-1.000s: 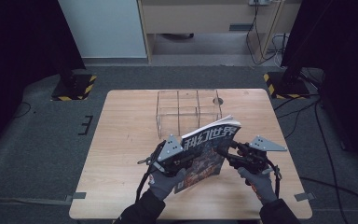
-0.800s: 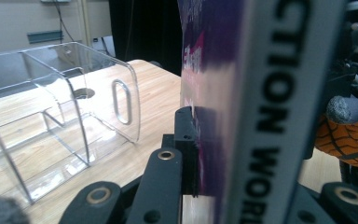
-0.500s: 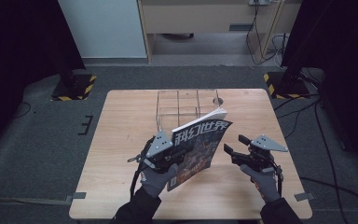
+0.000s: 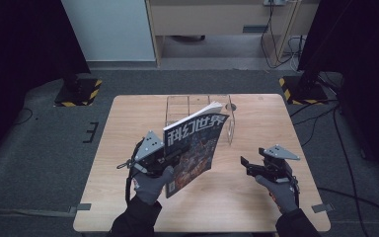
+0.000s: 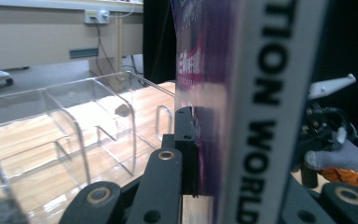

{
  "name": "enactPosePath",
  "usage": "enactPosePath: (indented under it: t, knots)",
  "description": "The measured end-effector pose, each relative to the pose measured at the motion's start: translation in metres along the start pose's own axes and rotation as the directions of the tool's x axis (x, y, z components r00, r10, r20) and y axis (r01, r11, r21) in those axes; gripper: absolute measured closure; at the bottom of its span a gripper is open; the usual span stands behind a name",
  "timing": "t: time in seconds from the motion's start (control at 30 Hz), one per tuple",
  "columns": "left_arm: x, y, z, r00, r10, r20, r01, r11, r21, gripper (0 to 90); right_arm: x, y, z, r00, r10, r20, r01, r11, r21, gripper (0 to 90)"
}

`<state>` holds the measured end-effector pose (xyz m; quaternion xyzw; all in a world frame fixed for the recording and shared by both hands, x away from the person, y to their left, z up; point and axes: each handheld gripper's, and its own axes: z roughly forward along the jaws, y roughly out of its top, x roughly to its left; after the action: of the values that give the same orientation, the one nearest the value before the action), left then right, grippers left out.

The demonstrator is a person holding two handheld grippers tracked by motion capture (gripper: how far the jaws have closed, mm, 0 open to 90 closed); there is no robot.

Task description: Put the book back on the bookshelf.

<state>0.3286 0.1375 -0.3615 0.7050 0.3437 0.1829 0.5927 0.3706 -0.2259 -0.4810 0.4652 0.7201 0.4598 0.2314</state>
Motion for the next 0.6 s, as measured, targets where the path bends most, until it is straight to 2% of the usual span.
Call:
enactPosePath:
  t: [0.17, 0.43, 0.6]
  knots:
    - [0.01, 0.006, -0.01, 0.9997, -0.015, -0.021, 0.015, 0.9999, 0.002, 82.0, -0.004, -0.005, 0.0, 0.9998, 0.0, 0.021, -0.001, 1.0, 0.031, 16.4]
    - [0.024, 0.013, -0.025, 0.9975, -0.051, -0.049, 0.051, 0.9986, -0.016, 82.0, -0.007, -0.008, 0.0, 0.9994, -0.01, 0.032, 0.009, 0.999, 0.051, 16.1]
    - [0.028, 0.016, -0.033, 0.9959, -0.051, -0.075, 0.049, 0.9986, -0.019, 82.0, -0.006, -0.009, 0.002, 0.9993, -0.018, 0.034, 0.015, 0.998, 0.064, 15.9]
